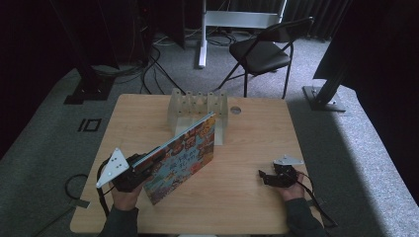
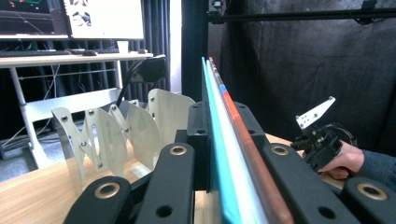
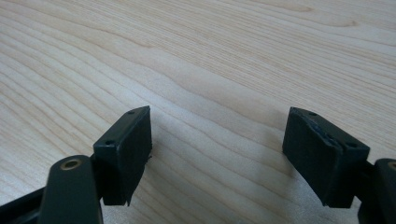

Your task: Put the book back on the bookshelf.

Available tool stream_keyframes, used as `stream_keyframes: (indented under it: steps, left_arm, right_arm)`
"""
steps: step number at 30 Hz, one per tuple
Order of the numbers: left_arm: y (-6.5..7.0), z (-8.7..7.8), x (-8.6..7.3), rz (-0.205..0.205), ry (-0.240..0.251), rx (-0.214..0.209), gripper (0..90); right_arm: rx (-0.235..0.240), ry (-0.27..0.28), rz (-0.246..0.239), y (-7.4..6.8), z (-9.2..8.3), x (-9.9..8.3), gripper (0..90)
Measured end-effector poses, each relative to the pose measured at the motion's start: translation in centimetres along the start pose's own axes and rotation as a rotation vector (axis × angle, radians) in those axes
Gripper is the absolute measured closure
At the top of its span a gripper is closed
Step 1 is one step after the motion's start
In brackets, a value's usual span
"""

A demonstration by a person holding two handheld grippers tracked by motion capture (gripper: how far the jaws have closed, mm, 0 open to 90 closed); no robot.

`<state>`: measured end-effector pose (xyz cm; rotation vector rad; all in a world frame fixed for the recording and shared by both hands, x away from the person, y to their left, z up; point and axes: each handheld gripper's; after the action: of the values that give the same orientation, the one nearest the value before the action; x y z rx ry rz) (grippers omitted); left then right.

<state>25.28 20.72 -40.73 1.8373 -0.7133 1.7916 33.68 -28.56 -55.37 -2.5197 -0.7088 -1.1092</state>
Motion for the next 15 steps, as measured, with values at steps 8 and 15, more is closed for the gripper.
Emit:
stream_keyframes:
  steps: [8, 15]
  left_arm:
    - [-0.15, -0.37, 0.07, -0.003, -0.003, 0.02, 80.6]
    - [-0.19, -0.53, 0.13, -0.005, -0.004, 0.032, 80.6]
  right_arm:
    - [0.002, 0.0, -0.003, 0.0, -0.01, -0.02, 23.5]
    - [0.003, 0.0, -0.004, -0.01, -0.01, -0.02, 23.5]
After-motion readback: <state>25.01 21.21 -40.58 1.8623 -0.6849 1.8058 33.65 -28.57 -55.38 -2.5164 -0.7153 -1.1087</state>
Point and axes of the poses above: each handheld gripper's, and its own axes: z roughly forward along the jaws, x roughly out of its top, y roughly to its right, and after that the axes turned 6 degrees about x, right-handed
